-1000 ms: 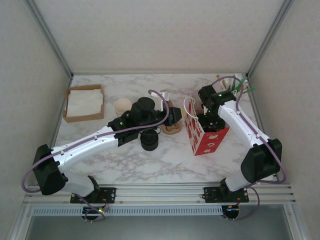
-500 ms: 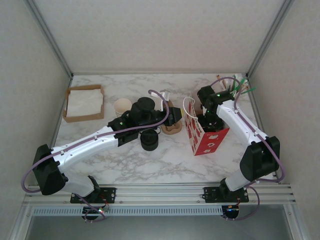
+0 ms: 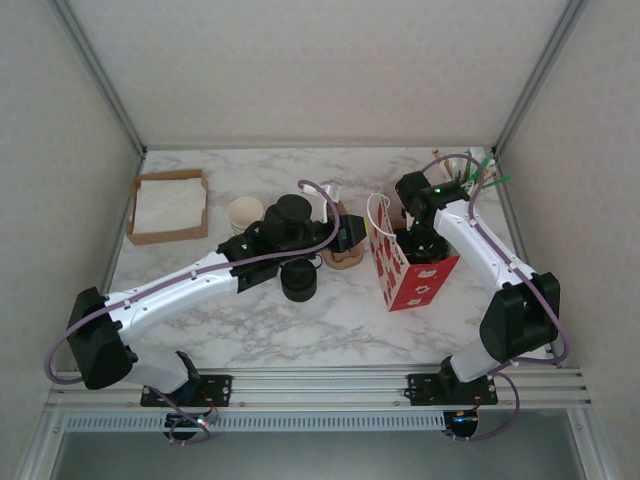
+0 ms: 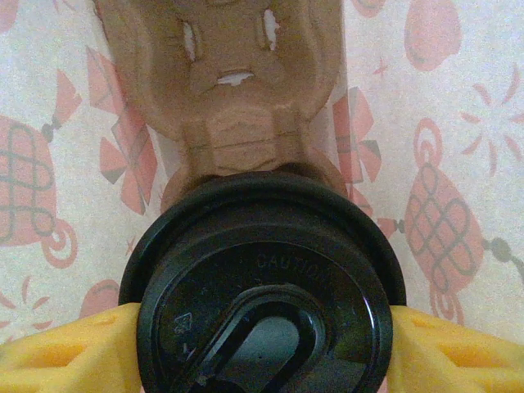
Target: Pack the takeout coffee
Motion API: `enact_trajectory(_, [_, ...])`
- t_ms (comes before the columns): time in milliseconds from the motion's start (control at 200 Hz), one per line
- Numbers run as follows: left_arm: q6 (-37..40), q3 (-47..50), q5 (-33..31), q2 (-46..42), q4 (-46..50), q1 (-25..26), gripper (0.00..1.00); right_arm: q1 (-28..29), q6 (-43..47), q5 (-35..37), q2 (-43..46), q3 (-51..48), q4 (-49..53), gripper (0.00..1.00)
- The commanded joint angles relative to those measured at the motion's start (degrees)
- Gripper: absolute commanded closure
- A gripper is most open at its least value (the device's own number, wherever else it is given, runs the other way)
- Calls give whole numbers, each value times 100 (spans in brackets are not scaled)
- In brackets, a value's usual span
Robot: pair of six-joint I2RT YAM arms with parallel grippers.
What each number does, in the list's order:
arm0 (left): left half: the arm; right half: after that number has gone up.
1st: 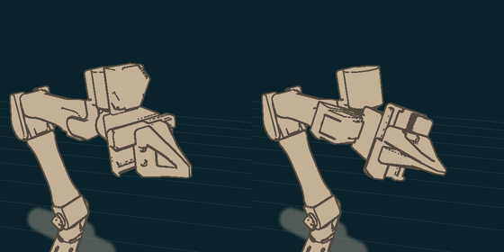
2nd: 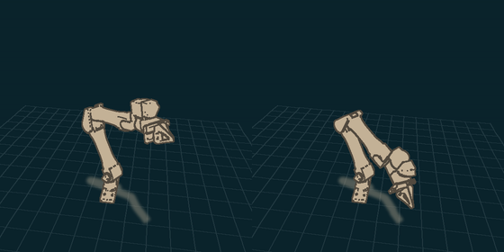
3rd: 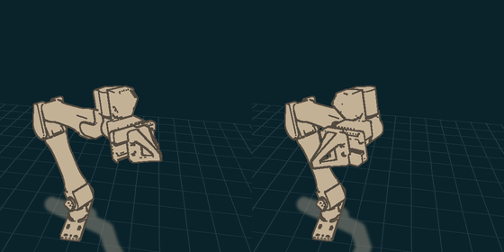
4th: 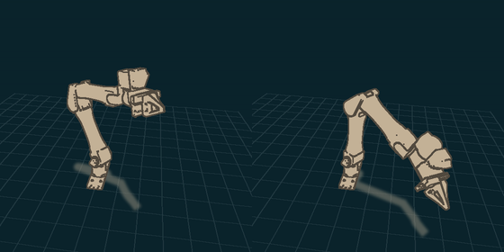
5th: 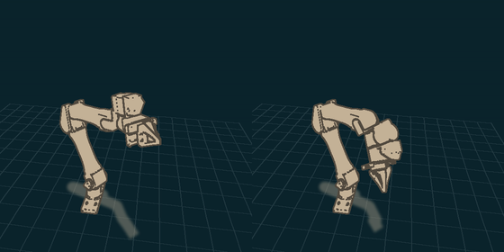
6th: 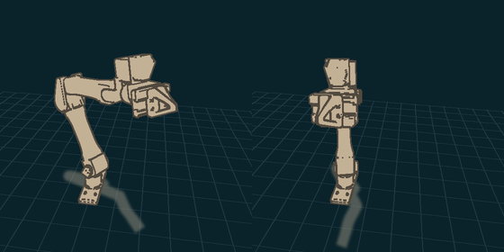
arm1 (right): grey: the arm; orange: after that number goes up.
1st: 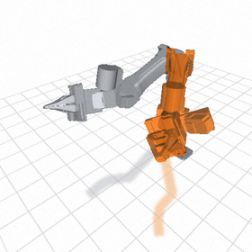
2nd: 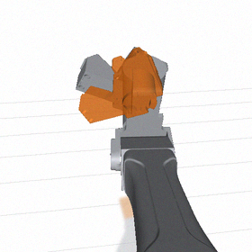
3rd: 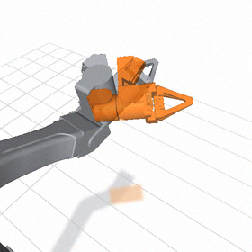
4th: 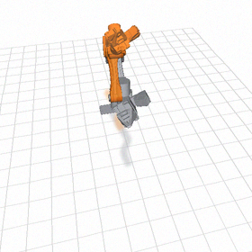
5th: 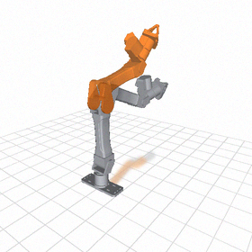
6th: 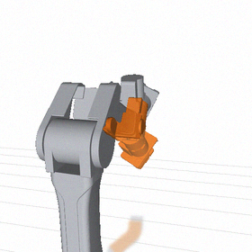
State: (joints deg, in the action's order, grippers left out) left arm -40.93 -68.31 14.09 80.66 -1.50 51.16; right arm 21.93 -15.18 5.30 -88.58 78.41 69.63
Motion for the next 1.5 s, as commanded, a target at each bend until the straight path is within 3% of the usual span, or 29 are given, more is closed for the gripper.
enact_trajectory(0, [-47,-51,32,-7,-139,-53,62,-35,-38,-56,-37,-98,104,31])
enact_trajectory(330, [-38,-101,68,41,-192,-53,46,-40,-41,-32,-77,-182,62,31])
enact_trajectory(1492, [-47,-145,112,128,-202,-60,45,-41,-110,-4,-48,-537,-183,31])
